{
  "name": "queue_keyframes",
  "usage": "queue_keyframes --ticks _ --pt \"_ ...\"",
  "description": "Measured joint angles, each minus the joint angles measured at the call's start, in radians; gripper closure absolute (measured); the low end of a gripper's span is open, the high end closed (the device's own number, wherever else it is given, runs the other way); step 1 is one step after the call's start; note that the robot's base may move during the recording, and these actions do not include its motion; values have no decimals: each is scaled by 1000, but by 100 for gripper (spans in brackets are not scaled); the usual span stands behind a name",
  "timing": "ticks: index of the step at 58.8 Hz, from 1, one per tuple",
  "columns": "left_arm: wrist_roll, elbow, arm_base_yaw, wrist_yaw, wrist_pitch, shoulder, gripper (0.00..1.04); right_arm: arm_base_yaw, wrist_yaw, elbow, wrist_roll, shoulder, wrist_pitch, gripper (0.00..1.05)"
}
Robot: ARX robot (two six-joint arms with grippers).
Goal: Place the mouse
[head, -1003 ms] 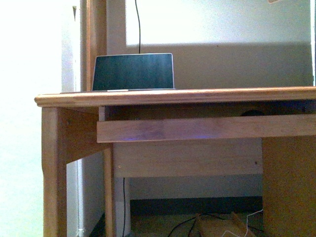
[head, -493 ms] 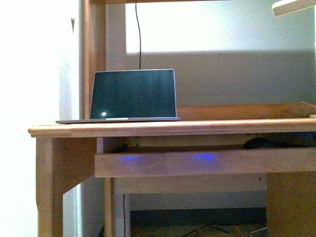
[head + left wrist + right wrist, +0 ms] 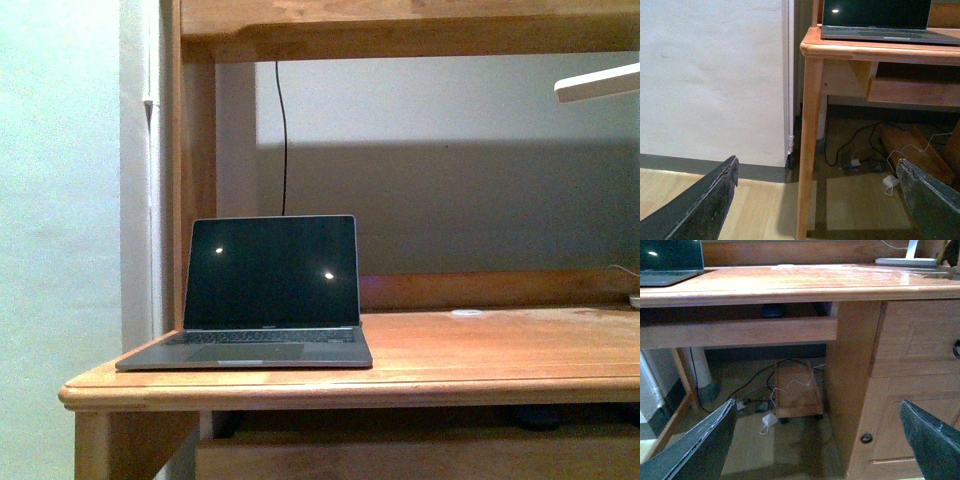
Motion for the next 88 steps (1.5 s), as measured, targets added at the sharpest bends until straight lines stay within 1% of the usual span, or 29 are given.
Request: queue_keyframes --ticks 3,6,8,11,13,14,17,19,21,22,24,25,29,30,31,33,34,35,36,38,40,47,51,56,69,88 --pt "-78 44 -4 47 -114 52 8 0 0 0 0 0 0 7" --pt "-115 62 -18 58 -161 108 8 0 -1 0 0 0 0 7" --pt "-116 62 -24 58 -154 139 8 0 -1 0 0 0 0 7" --pt "-99 62 -23 79 -104 197 8 0 0 0 0 0 0 7" --pt "-60 63 -1 111 -25 267 8 0 0 0 0 0 0 7" --pt "-22 64 16 131 44 330 8 0 0 0 0 0 0 7" --pt "49 68 34 156 151 428 8 0 -1 0 0 0 0 7" --pt "117 76 43 173 262 528 8 0 -1 0 0 0 0 7" --pt "224 94 51 201 428 682 8 0 0 0 0 0 0 7" --pt "234 96 52 204 443 697 8 0 0 0 0 0 0 7" --pt "323 117 55 222 573 824 8 0 0 0 0 0 0 7" --pt "335 123 55 223 605 856 8 0 -1 0 0 0 0 7" --pt "517 181 57 246 825 1099 8 0 -1 0 0 0 0 7" --pt "566 195 57 251 866 1149 8 0 0 0 0 0 0 7" --pt "579 204 57 254 892 1180 8 0 0 0 0 0 0 7" --pt "693 249 57 273 990 1311 8 0 0 0 0 0 0 7" --pt "718 261 57 275 1011 1339 8 0 0 0 0 0 0 7" --pt "780 281 57 286 1049 1391 8 0 -1 0 0 0 0 7" --pt "794 291 56 292 1069 1418 8 0 0 0 0 0 0 7" --pt "896 334 56 318 1130 1513 8 0 -1 0 0 0 0 7" --pt "972 367 54 336 1159 1578 8 0 0 0 0 0 0 7" --pt "1237 496 39 392 1177 1767 8 0 0 0 0 0 0 7" --pt "1346 568 30 413 1171 1843 8 0 0 0 0 0 0 7" --pt "1437 660 19 431 1167 1920 8 0 -1 0 0 0 0 7" --pt "1529 853 -16 469 1135 2056 8 0 -1 0 0 0 0 7" --pt "1577 1087 -68 513 1080 2229 8 0 -1 0 0 0 0 7"
